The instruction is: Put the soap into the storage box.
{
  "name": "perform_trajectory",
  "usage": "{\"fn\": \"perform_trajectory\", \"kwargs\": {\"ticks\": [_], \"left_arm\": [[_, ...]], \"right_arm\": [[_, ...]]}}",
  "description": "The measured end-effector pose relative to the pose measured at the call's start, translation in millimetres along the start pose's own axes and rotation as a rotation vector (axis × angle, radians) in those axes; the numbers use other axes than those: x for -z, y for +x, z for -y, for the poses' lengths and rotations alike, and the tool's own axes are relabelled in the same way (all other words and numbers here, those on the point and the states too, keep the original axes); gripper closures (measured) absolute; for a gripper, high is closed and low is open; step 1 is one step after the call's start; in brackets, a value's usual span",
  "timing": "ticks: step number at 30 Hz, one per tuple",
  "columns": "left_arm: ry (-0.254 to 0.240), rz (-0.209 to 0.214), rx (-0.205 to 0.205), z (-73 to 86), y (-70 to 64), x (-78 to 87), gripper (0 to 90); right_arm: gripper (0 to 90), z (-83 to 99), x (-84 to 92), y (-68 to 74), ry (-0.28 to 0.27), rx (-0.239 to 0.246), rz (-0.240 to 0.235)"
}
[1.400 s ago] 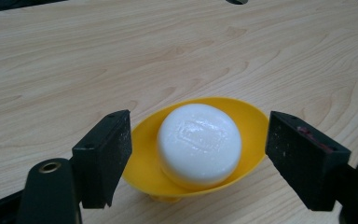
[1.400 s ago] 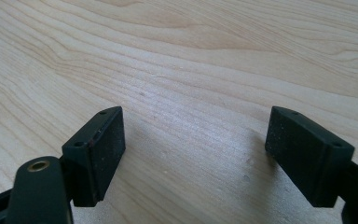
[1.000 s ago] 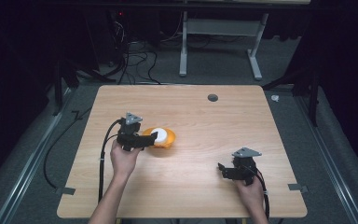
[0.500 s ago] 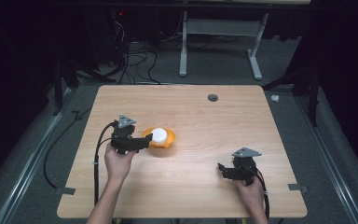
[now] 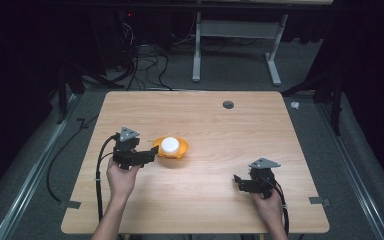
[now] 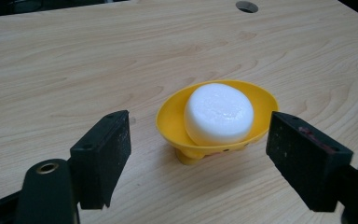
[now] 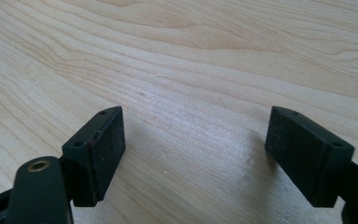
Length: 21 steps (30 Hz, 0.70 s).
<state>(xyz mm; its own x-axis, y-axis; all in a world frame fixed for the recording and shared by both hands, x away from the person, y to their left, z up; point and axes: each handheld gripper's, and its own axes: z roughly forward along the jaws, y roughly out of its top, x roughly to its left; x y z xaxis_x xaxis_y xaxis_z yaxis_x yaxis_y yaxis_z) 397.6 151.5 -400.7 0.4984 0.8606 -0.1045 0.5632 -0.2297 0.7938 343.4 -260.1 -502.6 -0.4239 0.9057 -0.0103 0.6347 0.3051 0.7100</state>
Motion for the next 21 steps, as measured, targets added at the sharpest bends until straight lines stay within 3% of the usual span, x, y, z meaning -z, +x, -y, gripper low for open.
{"fn": "perform_trajectory", "kwargs": {"ticks": [21], "left_arm": [[-0.025,-0.019,0.037,18.5,10.3,19.9,22.2]], "right_arm": [[20.9,0.0,0.0,0.2,0.001,-0.001,0.001]]}}
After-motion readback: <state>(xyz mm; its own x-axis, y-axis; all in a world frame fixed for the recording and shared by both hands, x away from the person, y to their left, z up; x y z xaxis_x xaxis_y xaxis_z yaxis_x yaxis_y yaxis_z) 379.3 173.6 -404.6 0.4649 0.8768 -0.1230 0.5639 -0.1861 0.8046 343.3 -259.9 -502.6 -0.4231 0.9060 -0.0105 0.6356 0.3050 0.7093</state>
